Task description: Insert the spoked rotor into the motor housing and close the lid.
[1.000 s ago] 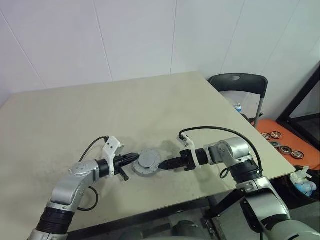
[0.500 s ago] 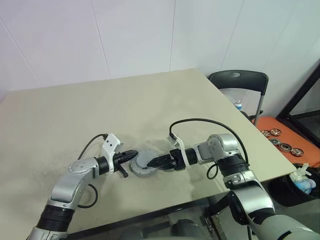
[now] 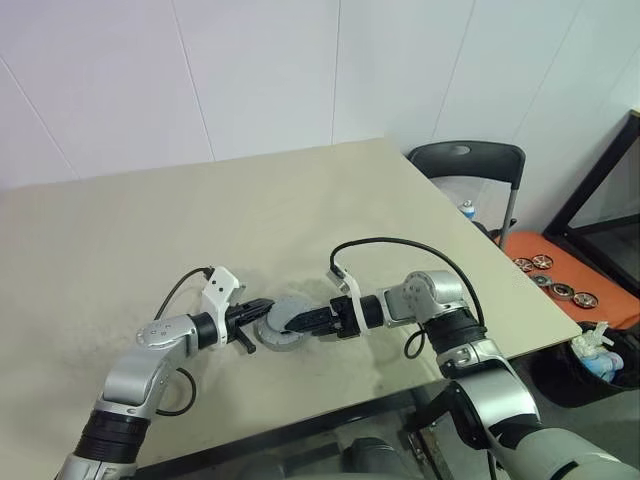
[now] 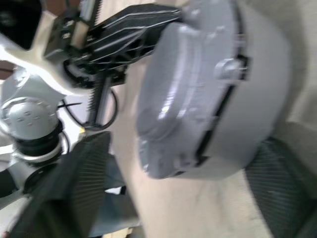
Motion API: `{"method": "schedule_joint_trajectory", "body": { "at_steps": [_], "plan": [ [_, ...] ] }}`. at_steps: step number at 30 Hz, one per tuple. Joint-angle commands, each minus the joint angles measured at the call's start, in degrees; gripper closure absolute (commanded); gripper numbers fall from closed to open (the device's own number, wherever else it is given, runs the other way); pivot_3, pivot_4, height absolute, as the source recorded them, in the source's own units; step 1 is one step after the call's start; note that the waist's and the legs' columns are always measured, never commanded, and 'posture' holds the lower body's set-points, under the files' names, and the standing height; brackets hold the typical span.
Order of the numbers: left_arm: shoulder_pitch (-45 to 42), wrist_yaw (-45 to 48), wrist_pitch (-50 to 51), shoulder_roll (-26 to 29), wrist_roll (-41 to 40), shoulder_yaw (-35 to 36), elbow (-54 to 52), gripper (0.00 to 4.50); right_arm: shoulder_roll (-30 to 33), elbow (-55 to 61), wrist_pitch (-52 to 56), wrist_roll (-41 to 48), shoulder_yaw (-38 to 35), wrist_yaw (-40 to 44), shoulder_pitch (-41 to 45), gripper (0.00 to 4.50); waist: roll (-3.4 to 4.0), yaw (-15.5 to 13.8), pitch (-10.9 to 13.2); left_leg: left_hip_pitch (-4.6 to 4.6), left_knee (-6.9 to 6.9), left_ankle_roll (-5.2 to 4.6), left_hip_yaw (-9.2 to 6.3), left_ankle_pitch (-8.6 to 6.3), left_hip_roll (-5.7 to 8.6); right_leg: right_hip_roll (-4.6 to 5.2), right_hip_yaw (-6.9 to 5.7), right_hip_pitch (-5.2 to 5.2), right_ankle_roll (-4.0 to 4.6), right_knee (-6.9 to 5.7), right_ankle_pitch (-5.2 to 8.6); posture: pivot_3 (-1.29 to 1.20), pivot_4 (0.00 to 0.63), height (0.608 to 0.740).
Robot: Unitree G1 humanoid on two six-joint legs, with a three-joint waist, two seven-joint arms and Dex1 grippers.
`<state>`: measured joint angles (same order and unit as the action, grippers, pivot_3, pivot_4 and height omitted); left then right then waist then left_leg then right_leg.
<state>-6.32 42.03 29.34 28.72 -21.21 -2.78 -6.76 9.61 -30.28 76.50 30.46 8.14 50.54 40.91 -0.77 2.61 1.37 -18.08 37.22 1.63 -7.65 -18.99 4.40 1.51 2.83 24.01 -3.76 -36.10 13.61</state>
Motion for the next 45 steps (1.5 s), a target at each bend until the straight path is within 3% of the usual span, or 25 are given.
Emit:
{"method": "schedule_joint_trajectory", "body": {
  "at_steps": [1, 4, 24, 37, 45],
  "plan": [
    [0.11, 0.28, -0.58, -0.13, 0.07, 0.17, -0.79, 4.5, -1.57, -1.99, -5.74, -3.08, -0.32, -4.04, 0.14, 1.7, 0.05, -0.09, 0.02, 0.06, 0.0, 0.0, 0.0, 0.0, 0.0, 0.0, 0.0, -0.06, 0.0, 0.0, -0.01, 0.0, 0.0, 0.74],
    [0.33, 0.38, -0.55, -0.16, 0.09, 0.34, -0.95, 4.5, -2.04, -2.39, -8.25, -4.18, 0.33, -4.66, -0.11, 2.07, 0.36, -0.13, 0.1, 0.69, -0.15, -0.01, -0.01, -0.01, 0.0, 0.01, -0.02, -0.76, -0.25, 0.2, 0.15, 0.0, 0.0, 0.74],
    [-0.23, 1.46, 0.69, 0.28, -0.46, 1.22, -1.83, 4.5, -3.63, -9.96, -12.51, -4.8, -2.93, -7.51, 1.52, 2.09, 0.62, -0.33, 0.03, 0.66, -0.14, -0.06, -0.03, -0.03, 0.01, 0.03, -0.05, -0.83, -0.25, 0.37, 0.14, 0.0, 0.0, 0.74],
    [3.73, -0.16, 7.43, 4.79, -9.95, 14.64, -11.63, 4.5, -5.82, -16.88, -11.96, -2.6, -10.02, -7.93, 3.89, 2.11, 0.77, -0.24, 0.13, 0.52, -0.27, -0.17, -0.05, -0.11, 0.01, 0.04, -0.06, -0.73, -0.03, 0.6, 0.01, 0.0, 0.0, 0.74],
    [6.75, -1.62, 9.96, 6.32, -13.13, 19.86, -12.21, 4.5, -7.21, -19.97, -5.46, 4.63, -21.81, -10.16, 6.74, 2.11, 0.91, -0.25, 0.26, 0.4, -0.26, -0.21, -0.05, -0.13, 0.01, 0.04, -0.06, -0.64, -0.03, 0.67, 0.01, 0.0, 0.0, 0.74]
  ]
}}
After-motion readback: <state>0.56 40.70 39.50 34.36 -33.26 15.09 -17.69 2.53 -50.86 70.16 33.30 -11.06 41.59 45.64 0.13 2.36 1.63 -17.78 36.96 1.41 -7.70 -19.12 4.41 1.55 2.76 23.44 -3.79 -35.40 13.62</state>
